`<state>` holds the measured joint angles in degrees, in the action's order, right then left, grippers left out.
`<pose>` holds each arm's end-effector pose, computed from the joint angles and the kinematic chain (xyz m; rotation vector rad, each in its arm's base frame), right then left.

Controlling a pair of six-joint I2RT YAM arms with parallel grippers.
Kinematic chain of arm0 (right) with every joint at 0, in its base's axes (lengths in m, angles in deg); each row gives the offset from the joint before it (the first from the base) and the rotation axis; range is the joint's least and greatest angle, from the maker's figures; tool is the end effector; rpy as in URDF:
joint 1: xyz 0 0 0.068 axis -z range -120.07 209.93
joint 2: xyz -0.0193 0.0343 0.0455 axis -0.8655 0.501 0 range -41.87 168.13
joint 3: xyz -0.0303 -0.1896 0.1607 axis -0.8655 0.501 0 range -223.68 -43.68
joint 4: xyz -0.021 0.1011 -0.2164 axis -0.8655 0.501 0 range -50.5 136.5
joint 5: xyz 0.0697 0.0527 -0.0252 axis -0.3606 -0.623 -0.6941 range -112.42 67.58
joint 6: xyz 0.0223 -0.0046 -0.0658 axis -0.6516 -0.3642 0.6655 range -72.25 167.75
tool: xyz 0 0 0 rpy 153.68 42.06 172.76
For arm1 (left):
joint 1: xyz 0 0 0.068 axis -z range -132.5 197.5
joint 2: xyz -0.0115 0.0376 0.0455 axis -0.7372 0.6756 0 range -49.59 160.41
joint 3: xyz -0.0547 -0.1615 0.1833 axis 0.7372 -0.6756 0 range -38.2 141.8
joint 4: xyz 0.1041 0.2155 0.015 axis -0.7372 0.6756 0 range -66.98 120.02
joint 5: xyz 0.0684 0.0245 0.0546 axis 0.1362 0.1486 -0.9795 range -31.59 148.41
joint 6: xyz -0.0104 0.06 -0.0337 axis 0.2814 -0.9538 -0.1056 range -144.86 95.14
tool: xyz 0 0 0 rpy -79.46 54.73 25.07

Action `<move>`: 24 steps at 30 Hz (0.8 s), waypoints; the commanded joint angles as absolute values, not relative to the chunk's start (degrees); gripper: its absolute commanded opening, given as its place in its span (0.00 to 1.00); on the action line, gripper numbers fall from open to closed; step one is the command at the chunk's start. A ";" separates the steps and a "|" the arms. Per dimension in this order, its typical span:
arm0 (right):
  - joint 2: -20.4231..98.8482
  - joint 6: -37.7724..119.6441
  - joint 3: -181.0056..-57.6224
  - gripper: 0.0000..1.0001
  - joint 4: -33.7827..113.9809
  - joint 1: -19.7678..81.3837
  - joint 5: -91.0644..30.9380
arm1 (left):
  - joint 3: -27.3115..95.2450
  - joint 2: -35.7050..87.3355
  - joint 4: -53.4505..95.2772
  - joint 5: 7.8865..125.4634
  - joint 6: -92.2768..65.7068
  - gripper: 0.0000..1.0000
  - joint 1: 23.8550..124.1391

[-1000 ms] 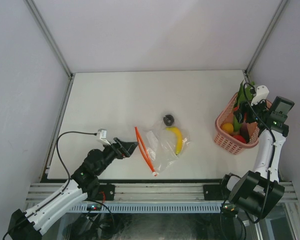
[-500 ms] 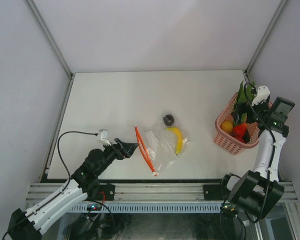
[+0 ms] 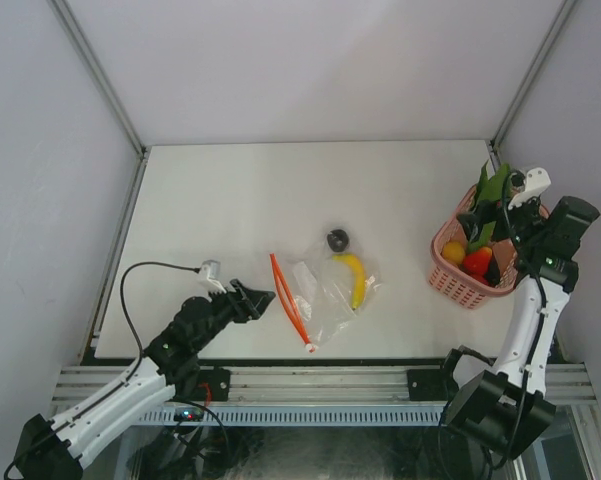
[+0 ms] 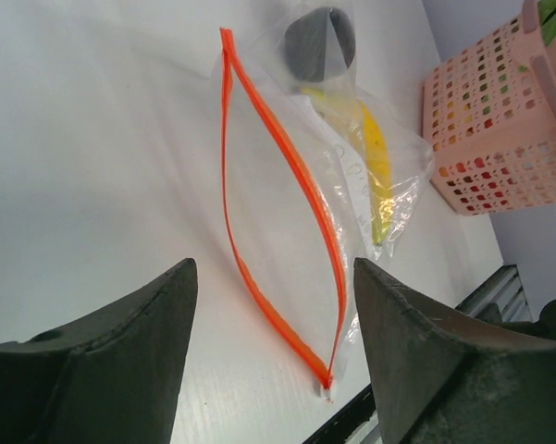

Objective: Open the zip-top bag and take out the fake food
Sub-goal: Place the fake fruit in the bin, then pick up the fake fruit from the zipper food storage bag.

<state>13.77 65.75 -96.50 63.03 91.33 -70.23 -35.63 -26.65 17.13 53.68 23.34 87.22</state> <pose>0.2003 -0.0730 0.3115 -0.2841 1.8602 0.2601 0.1209 -0.0943 0.1538 -0.2056 1.9318 -0.9865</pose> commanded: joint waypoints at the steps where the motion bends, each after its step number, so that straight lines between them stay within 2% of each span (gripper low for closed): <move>1: 12.36 57.30 -96.34 0.99 54.26 88.98 -84.10 | -33.74 -25.44 18.83 55.34 20.53 0.69 86.87; 6: 11.97 73.30 -96.37 0.98 56.27 74.40 -86.23 | -32.23 -23.57 20.45 55.84 18.53 0.55 86.88; 11: 17.46 100.26 -96.69 0.96 63.34 59.29 -89.05 | -31.87 -21.42 18.00 56.17 16.57 0.39 86.87; 17: 33.76 127.23 -107.32 0.94 78.93 46.14 -77.16 | -31.40 -15.46 10.03 58.68 13.90 0.35 86.89; 24: 52.40 137.12 -117.92 0.85 80.93 43.05 -72.34 | -30.49 -7.44 1.62 62.19 10.79 0.33 86.87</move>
<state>45.94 126.45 -111.86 77.22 44.19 -76.11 -34.19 -10.28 10.24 59.28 13.81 87.22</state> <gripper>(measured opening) 0.878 0.330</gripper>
